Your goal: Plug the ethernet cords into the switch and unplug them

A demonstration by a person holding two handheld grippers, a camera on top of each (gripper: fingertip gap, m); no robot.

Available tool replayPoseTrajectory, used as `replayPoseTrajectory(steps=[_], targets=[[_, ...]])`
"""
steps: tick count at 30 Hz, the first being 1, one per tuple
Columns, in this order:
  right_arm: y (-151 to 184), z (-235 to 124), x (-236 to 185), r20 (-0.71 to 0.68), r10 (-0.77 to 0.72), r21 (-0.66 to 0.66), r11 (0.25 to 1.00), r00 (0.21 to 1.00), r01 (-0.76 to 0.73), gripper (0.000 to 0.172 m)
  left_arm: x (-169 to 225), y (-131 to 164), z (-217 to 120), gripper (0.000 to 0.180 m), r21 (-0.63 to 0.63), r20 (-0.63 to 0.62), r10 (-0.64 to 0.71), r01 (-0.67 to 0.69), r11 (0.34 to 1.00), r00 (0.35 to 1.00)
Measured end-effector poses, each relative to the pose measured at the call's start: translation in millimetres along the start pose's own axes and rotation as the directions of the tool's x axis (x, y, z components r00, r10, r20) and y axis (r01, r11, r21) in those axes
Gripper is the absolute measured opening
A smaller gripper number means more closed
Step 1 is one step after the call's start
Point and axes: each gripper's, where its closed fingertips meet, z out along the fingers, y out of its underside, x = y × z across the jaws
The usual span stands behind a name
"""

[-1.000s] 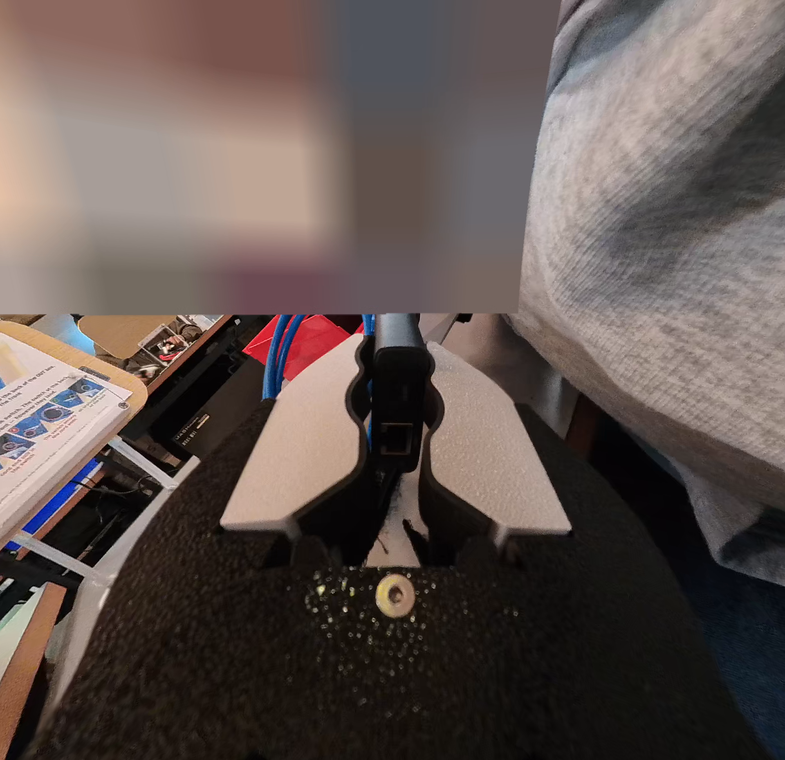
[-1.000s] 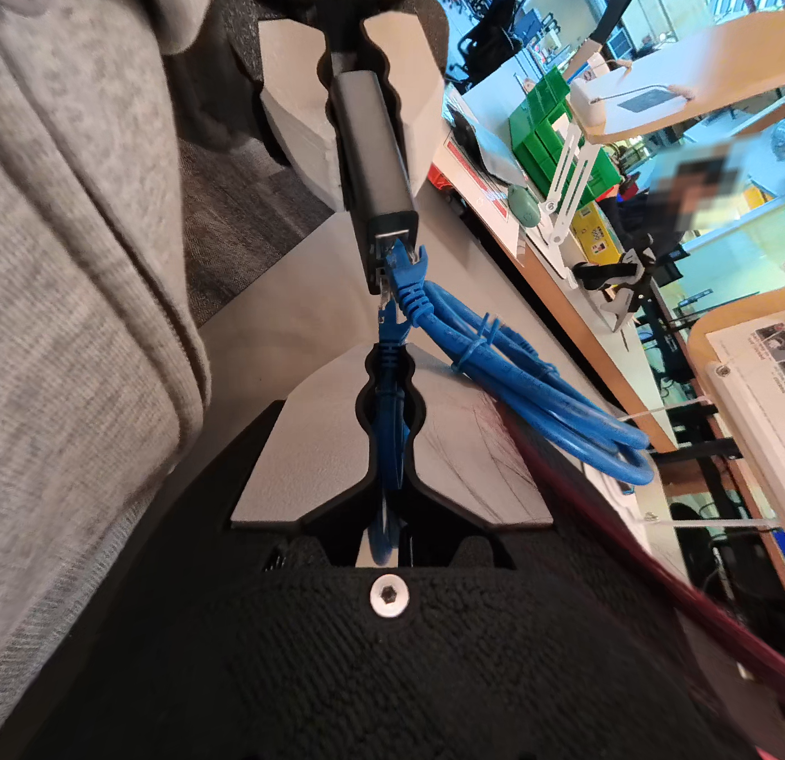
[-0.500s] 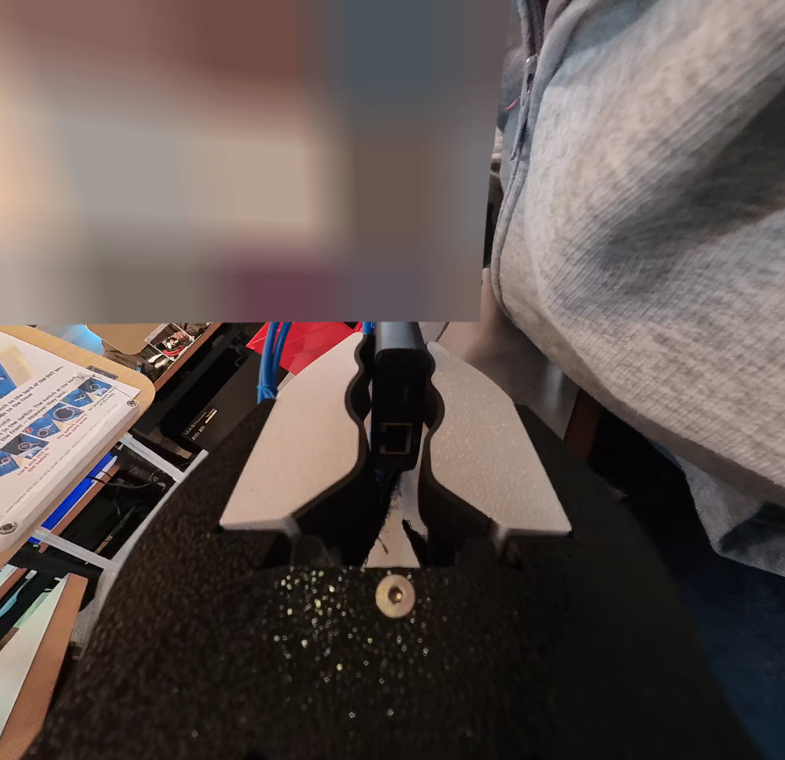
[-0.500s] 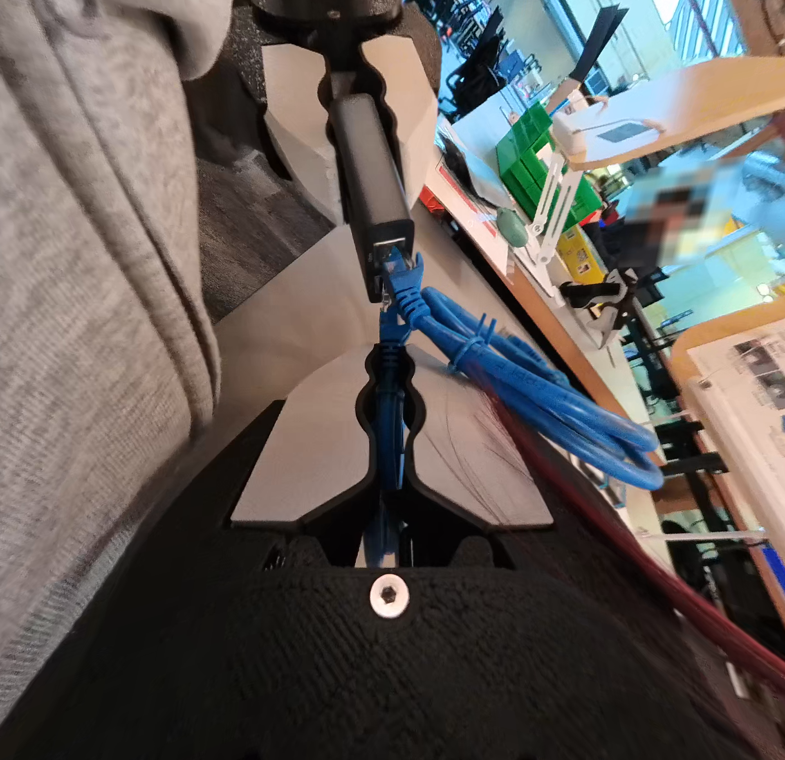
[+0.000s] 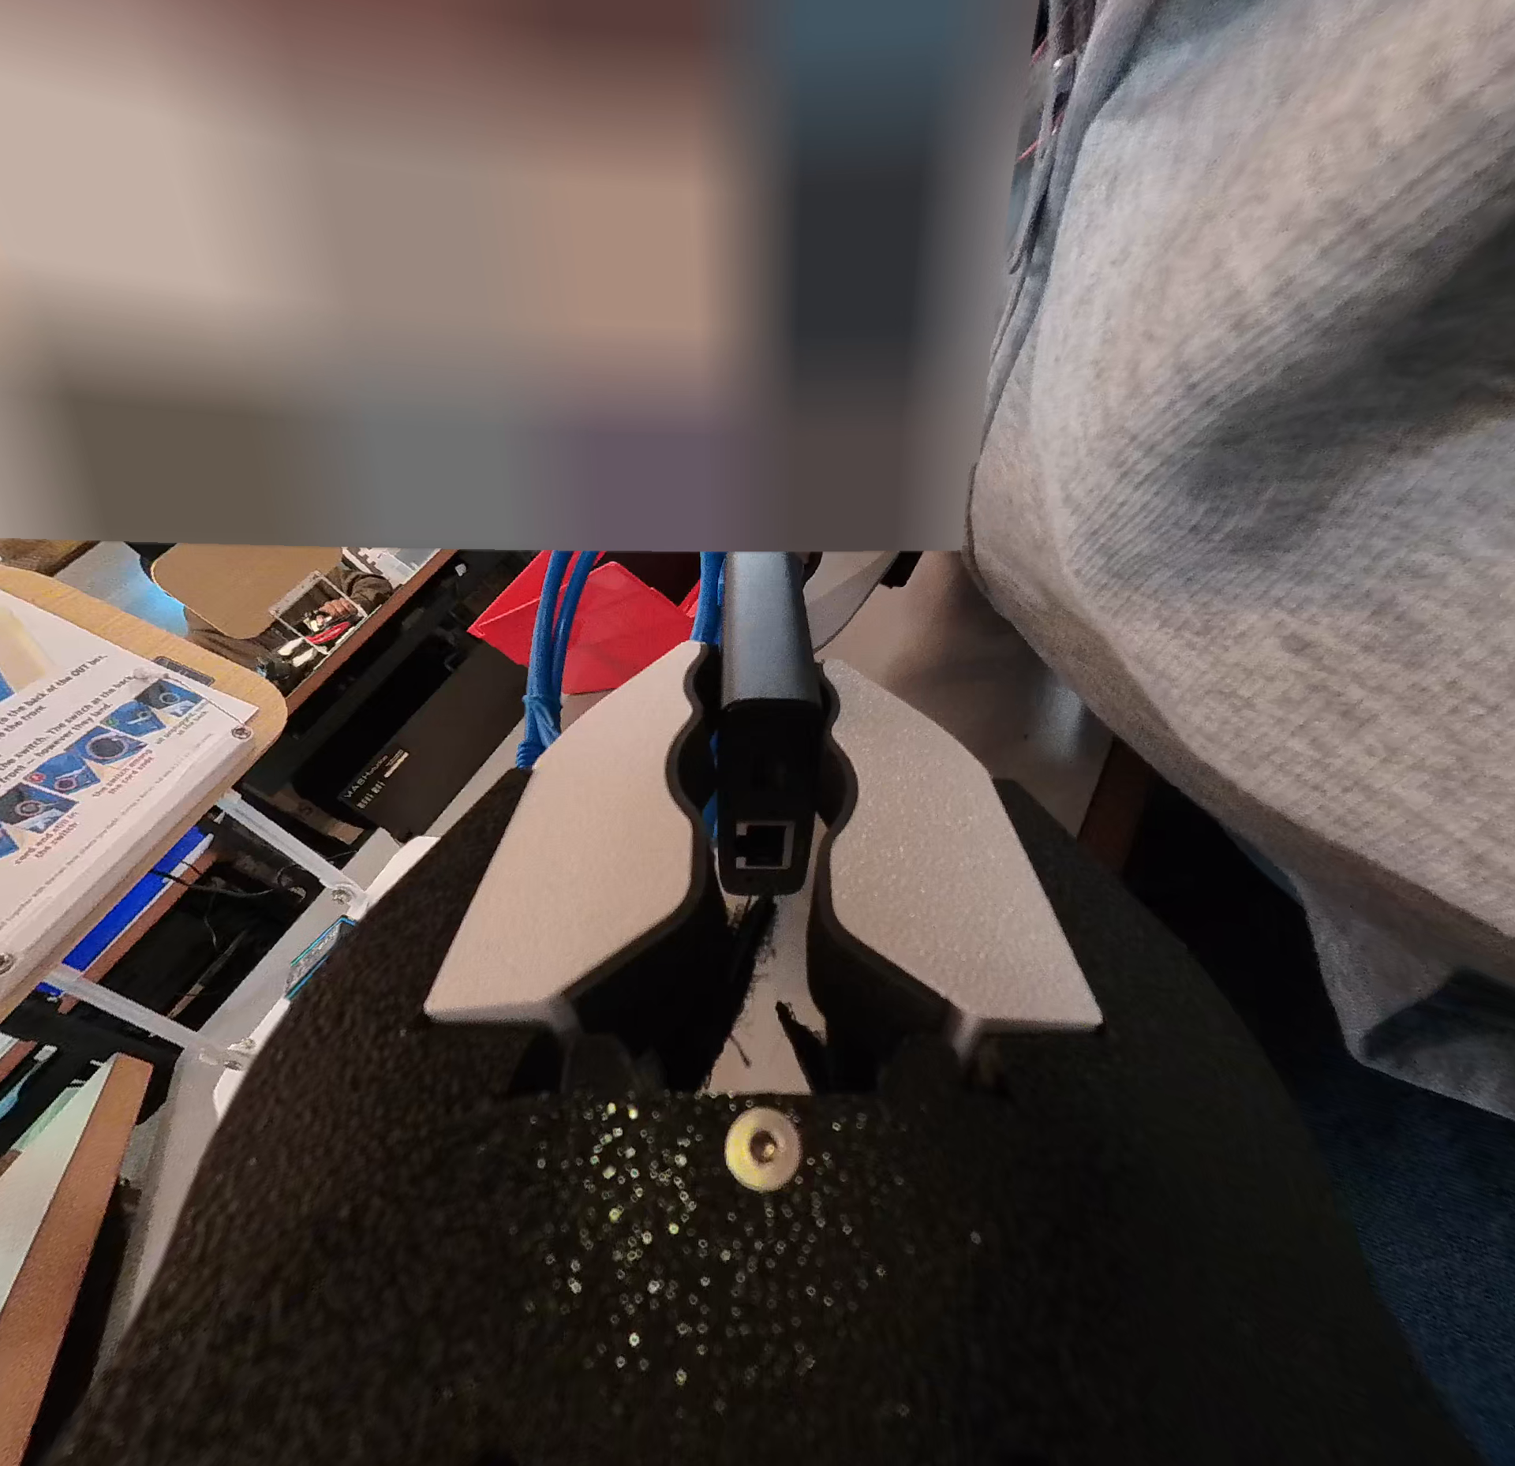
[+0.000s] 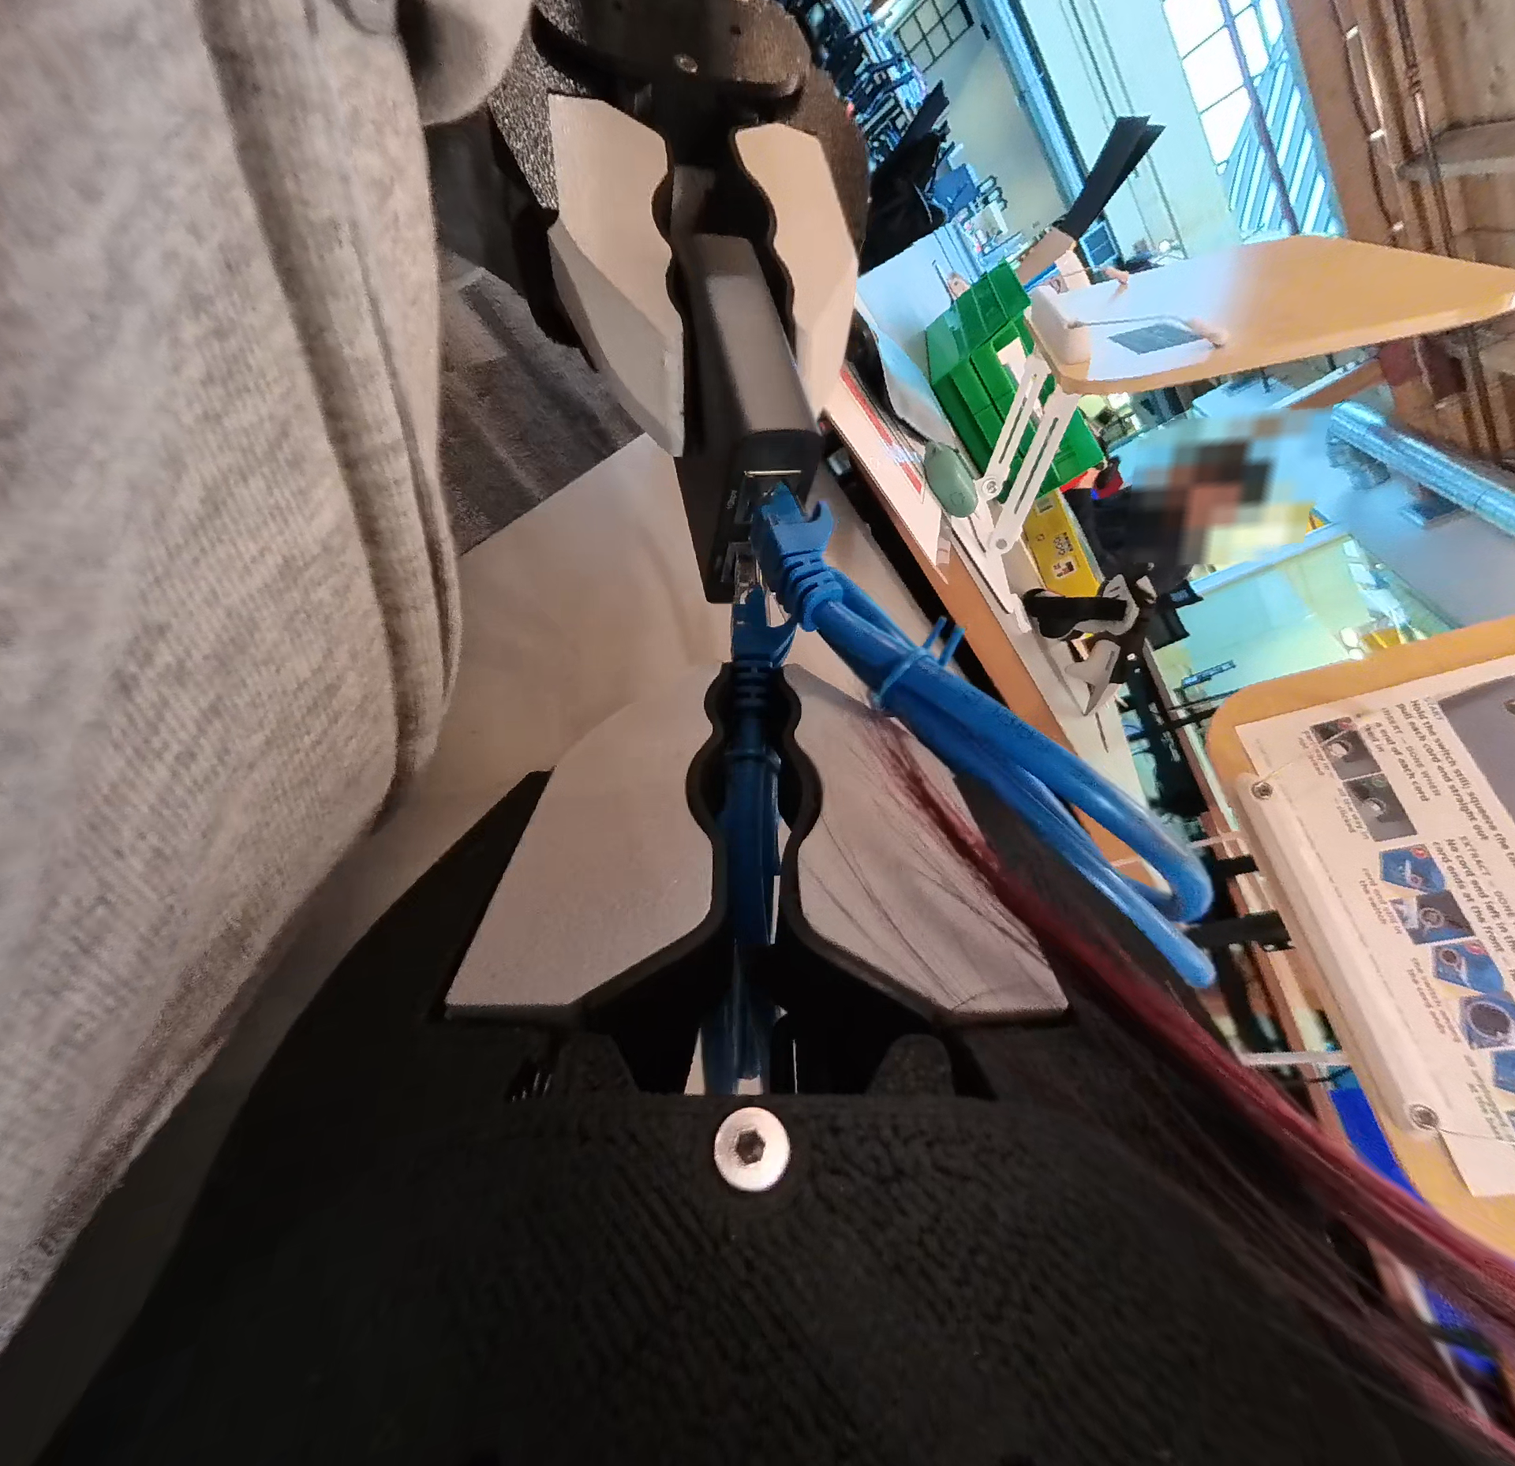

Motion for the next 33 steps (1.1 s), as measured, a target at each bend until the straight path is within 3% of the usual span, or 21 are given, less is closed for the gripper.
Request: replayPoseTrajectory(steps=[6, 19, 24, 28, 31, 33], targets=[[4.8, 3.1, -8.3, 0.080, 0.052, -0.053, 0.997, 0.995, -0.048, 0.006, 8.1, 3.6, 5.1, 0.020, -0.026, -0.032, 0.033, -0.034, 0.999, 0.999], [14.6, 6.2, -13.5, 0.104, 0.062, -0.099, 0.994, 0.993, -0.052, 0.005, 10.1, 7.7, 16.1, 0.020, -0.060, -0.067, -0.006, 0.002, 0.998, 0.998], [17.3, 8.2, -9.8, 0.096, 0.087, -0.090, 0.993, 0.992, -0.079, 0.005, 6.7, 9.4, 17.5, 0.020, -0.061, -0.027, -0.016, 0.015, 0.998, 0.999], [15.1, 10.5, 9.5, 0.036, 0.185, -0.029, 0.983, 0.982, -0.184, 0.010, -14.1, 10.1, 15.0, 0.020, -0.019, 0.041, -0.115, 0.116, 0.993, 0.993], [22.9, 13.9, 9.2, 0.042, 0.223, -0.085, 0.972, 0.974, -0.219, 0.049, -30.9, 17.2, 17.9, 0.020, -0.060, 0.097, -0.063, 0.069, 0.996, 0.993], [28.3, 13.4, 11.5, 0.011, 0.211, -0.115, 0.971, 0.977, -0.208, 0.060, -36.8, 19.7, 22.2, 0.020, -0.075, 0.096, -0.035, 0.043, 0.996, 0.995]])
